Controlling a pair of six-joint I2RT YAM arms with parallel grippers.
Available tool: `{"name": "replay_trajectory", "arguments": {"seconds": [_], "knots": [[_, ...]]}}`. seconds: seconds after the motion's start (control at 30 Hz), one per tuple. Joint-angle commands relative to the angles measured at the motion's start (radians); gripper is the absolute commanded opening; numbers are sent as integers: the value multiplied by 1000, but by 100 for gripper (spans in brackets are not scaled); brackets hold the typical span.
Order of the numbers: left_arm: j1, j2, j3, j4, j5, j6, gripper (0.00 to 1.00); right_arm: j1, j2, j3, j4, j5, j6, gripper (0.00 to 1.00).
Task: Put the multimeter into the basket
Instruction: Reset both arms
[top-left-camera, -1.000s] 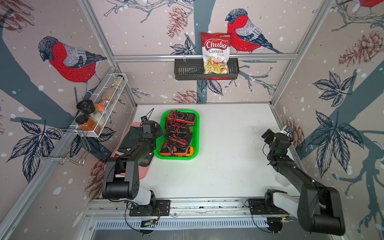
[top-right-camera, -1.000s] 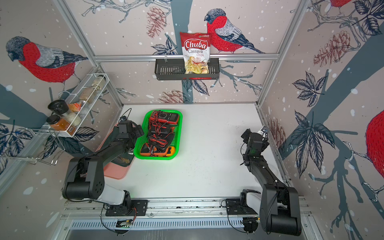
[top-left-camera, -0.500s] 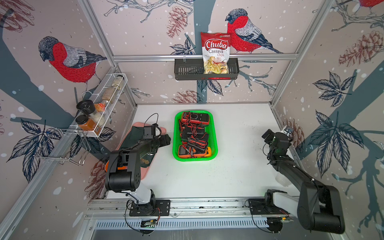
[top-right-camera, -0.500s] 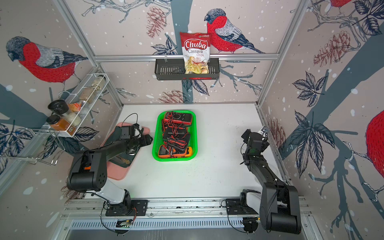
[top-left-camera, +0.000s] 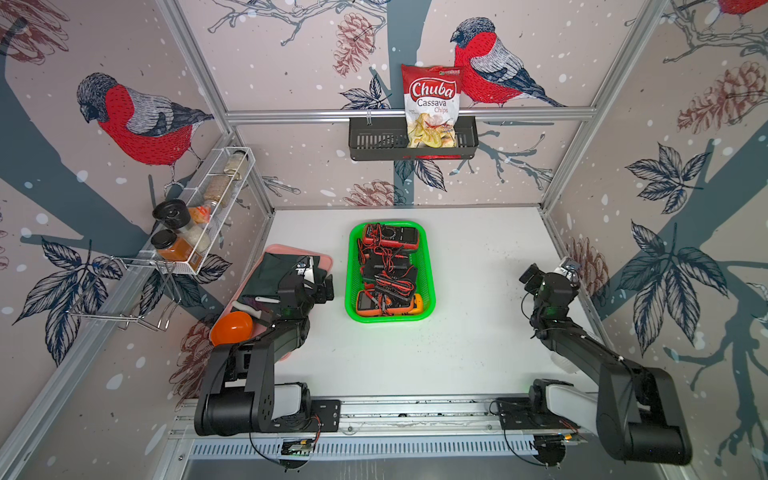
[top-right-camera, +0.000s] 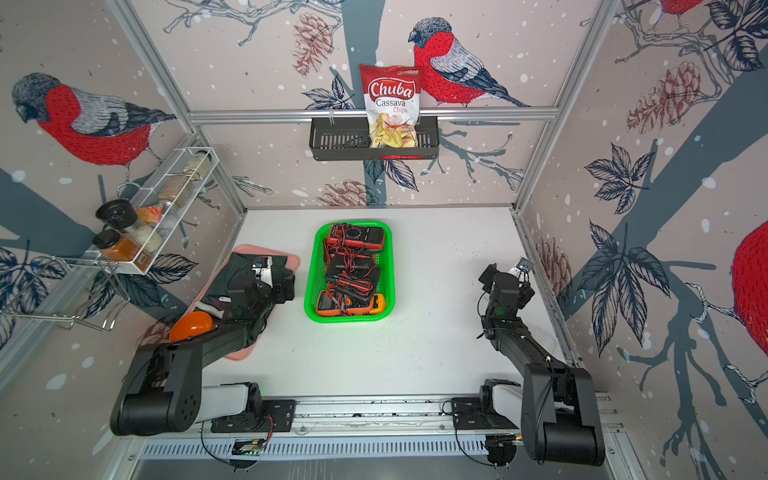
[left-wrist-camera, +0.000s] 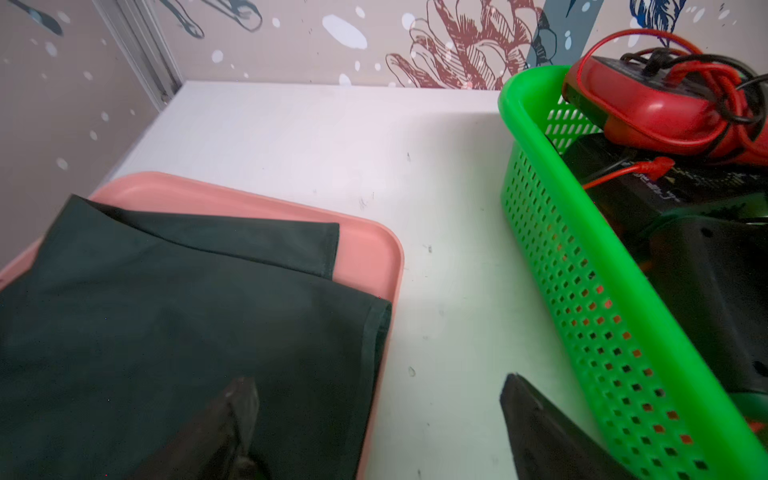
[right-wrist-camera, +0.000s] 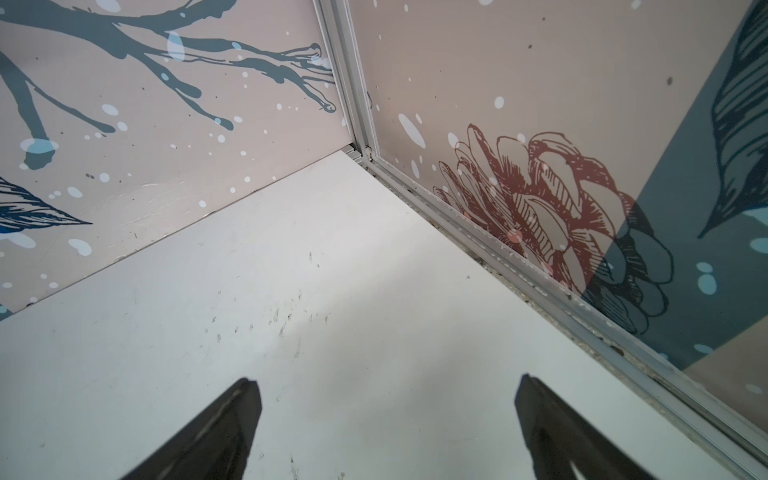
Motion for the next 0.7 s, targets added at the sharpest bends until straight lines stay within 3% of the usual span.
{"name": "replay_trajectory", "arguments": {"seconds": [0.0, 0.07, 0.27, 0.43, 0.53, 0.67], "knots": [[2, 43, -16, 268, -12, 36, 98, 1, 12, -37, 179, 21, -56, 100], [2, 35, -10, 241, 14, 37, 98, -1, 26, -67, 247, 4, -67, 100], [3, 77, -127, 521, -17, -9, 98, -3, 108, -159, 517, -23, -102, 100], [1, 195, -169, 720, -39, -19, 99, -15, 151, -139, 531, -91, -89, 100], [0, 171, -148, 644, -20, -10, 99, -14, 252, -169, 715, -161, -116, 100], [3, 174, -94, 541, 105, 32, 99, 1, 344, -149, 760, -263, -168, 100]]}}
